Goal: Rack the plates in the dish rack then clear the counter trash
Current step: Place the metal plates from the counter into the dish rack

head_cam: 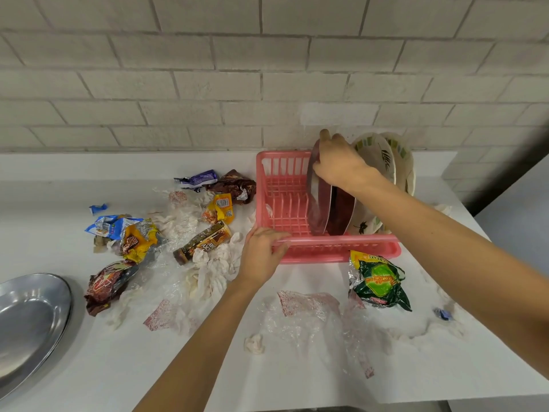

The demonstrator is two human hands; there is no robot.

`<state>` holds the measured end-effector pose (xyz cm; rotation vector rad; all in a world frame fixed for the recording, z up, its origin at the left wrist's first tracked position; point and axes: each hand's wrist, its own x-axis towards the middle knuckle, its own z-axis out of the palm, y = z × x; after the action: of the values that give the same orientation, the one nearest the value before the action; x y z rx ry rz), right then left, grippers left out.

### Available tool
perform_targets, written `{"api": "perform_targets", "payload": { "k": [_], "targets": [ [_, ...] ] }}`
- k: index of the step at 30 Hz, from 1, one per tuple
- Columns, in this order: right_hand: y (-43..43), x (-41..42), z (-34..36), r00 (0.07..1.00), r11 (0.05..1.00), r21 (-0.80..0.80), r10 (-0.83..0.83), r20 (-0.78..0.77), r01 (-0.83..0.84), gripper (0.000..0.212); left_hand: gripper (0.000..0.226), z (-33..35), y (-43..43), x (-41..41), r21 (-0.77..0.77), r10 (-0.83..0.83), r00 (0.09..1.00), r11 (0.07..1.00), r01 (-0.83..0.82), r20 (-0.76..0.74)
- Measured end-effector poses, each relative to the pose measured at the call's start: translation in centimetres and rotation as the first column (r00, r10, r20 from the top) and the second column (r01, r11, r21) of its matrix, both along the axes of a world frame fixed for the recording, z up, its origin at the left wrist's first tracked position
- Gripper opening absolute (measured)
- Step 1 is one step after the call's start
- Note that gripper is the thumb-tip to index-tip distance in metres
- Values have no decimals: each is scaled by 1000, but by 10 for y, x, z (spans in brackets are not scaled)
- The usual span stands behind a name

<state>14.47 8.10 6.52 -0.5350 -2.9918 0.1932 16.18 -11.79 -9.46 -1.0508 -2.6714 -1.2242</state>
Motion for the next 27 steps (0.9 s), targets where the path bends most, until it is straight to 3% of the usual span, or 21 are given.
{"api": "perform_targets", "payload": {
  "k": [5, 9, 15, 23, 27],
  "targets": [
    [-9, 10, 5, 972, 975, 128, 197, -130, -180, 39, 21, 20, -7, 4, 160, -11, 974, 987, -26, 228],
    [-31, 22, 1, 886, 905, 57, 424, -188, -421, 11, 13, 33, -24, 6, 265, 11, 955, 960, -93, 296],
    [-81, 38, -25, 824, 827, -42, 551, -130, -560, 17, 18, 47, -70, 15, 407, 45, 902, 882, -237, 429],
    [-168, 48, -67, 679, 664, -154, 729, -84, -732, 16, 18, 53, -165, 41, 333, 292, 859, 831, -446, 421],
    [-212, 51, -86, 573, 553, -200, 817, -59, -809, 15, 15, 44, -222, 66, 256, 451, 788, 774, -579, 419]
  ]
}}
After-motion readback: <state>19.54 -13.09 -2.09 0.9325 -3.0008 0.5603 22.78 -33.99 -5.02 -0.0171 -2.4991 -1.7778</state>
